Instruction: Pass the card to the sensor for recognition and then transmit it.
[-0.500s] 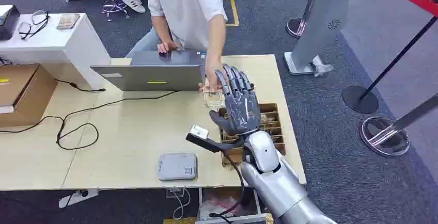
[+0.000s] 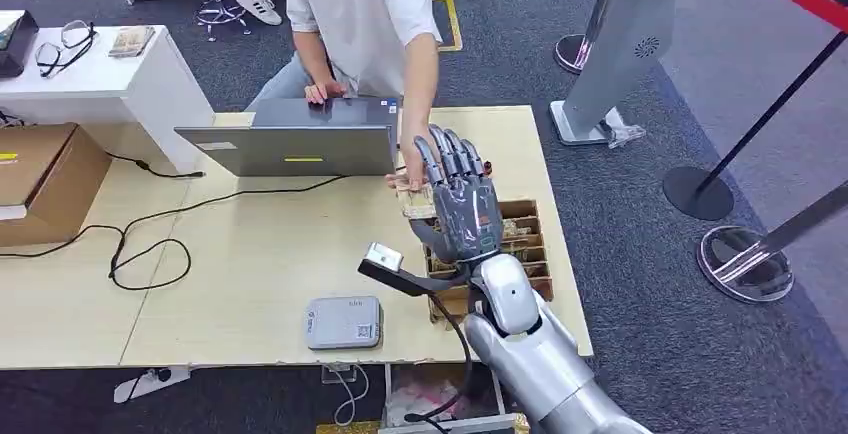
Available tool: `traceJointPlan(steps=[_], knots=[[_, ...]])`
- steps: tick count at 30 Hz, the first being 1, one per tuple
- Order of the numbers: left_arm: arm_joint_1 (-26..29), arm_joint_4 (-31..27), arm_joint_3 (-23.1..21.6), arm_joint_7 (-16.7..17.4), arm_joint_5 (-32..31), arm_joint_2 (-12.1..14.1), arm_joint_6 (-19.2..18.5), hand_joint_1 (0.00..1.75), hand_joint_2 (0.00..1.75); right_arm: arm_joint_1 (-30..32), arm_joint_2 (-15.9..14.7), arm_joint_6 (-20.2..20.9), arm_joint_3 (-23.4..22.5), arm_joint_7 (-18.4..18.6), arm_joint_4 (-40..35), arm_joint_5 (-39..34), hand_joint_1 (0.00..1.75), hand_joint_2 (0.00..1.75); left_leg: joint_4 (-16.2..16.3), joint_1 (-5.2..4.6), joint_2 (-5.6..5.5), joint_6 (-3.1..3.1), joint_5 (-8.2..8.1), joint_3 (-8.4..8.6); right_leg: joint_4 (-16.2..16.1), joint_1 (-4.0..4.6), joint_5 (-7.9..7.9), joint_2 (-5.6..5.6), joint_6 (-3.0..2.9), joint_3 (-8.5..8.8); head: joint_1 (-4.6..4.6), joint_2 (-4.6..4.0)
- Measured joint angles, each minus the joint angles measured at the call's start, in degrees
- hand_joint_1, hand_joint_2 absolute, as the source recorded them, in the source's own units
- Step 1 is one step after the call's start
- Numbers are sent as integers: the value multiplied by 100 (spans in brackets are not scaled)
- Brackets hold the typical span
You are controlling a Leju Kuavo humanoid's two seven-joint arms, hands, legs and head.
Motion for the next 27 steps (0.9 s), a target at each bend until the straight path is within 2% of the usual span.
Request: traceJointPlan(steps=[27], knots=[[0, 0, 0, 22, -17, -2, -7, 0, 0, -5, 15, 98, 46, 33, 0, -24, 175, 175, 0, 0, 0, 0, 0, 0, 0, 0, 0, 0, 0, 0, 0, 0]])
